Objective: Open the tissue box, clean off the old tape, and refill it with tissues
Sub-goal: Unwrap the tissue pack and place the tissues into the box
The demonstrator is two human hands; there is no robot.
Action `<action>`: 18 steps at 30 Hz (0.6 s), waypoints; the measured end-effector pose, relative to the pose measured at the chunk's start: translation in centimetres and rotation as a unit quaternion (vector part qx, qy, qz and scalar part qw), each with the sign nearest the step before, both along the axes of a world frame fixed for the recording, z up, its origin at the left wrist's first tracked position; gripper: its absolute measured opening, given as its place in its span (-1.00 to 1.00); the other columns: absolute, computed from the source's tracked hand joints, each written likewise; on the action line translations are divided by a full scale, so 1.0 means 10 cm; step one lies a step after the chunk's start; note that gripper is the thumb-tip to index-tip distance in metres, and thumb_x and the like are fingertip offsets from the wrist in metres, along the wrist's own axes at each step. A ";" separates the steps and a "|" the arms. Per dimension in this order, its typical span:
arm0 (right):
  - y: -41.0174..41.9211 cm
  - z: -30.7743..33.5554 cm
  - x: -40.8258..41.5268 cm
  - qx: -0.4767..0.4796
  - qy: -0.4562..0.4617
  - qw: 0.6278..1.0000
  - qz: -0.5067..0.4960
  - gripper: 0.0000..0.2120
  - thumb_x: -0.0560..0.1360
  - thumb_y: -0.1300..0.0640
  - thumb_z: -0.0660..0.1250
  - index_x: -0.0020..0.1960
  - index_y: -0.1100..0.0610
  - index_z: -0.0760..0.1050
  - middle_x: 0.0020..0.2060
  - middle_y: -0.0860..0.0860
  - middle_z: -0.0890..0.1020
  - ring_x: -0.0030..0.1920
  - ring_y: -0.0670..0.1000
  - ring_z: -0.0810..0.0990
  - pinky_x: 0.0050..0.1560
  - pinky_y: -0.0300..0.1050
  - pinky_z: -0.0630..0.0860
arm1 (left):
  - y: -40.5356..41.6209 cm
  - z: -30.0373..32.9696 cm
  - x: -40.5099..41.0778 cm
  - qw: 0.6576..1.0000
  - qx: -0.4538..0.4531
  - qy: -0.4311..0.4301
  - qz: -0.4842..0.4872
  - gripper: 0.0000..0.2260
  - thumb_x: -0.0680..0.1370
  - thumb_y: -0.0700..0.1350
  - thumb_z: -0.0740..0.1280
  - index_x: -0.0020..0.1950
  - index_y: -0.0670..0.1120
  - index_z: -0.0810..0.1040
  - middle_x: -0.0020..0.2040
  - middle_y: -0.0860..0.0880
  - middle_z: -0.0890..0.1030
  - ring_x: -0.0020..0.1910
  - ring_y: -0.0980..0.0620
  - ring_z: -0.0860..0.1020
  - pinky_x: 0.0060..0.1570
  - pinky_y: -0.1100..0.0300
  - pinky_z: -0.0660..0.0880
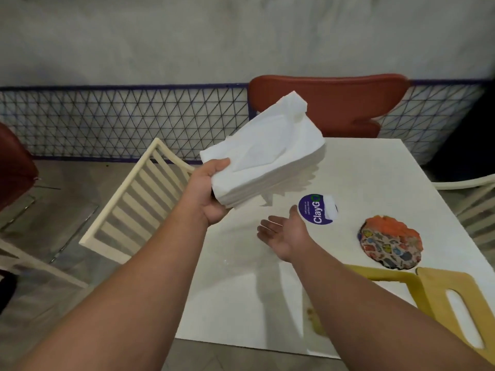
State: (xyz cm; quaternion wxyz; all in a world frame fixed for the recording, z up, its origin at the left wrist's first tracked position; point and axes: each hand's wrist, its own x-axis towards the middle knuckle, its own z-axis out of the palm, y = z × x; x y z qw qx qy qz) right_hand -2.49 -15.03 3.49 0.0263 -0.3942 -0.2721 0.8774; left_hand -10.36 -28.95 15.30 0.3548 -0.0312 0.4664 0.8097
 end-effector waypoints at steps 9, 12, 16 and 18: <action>0.87 0.27 0.77 -0.068 0.141 0.988 0.005 -0.15 0.36 -0.55 0.13 0.29 0.12 0.52 0.24 0.22 0.59 0.25 0.32 0.54 0.30 0.25 0.43 | 0.06 -0.39 0.43 0.987 -0.139 -0.002 -0.076 -0.77 0.46 -0.15 0.32 0.09 -0.12 0.58 -0.08 -0.10 0.69 -0.21 -0.09 0.66 -0.22 0.10 0.59; 1.17 0.37 1.03 0.073 0.070 0.989 0.105 -0.13 0.21 -0.45 0.41 0.29 0.16 0.53 0.33 0.25 0.49 0.28 0.29 0.53 0.34 0.27 0.37 | 0.16 -0.50 0.65 0.981 -0.176 0.013 -0.080 -0.68 0.41 -0.16 0.38 0.16 -0.16 0.57 -0.02 -0.13 0.69 -0.16 -0.10 0.67 -0.21 0.09 0.58; 1.33 0.52 1.33 0.235 0.034 0.952 0.192 -0.29 0.23 -0.27 0.54 0.25 0.08 0.54 0.10 0.12 0.68 0.11 0.16 0.65 0.15 0.11 0.54 | 0.42 -0.55 0.98 0.976 -0.203 0.045 -0.070 -0.73 0.47 -0.19 0.36 0.16 -0.17 0.56 -0.04 -0.14 0.69 -0.16 -0.12 0.65 -0.19 0.08 0.56; 1.39 0.55 1.47 0.294 0.033 0.935 0.196 -0.48 0.31 -0.09 0.56 0.20 0.05 0.55 -0.05 0.01 0.73 -0.02 0.06 0.70 0.03 0.01 0.61 | 0.58 -0.53 1.19 0.975 -0.200 0.062 -0.072 -0.76 0.48 -0.21 0.35 0.15 -0.15 0.56 -0.05 -0.13 0.69 -0.16 -0.11 0.65 -0.22 0.10 0.56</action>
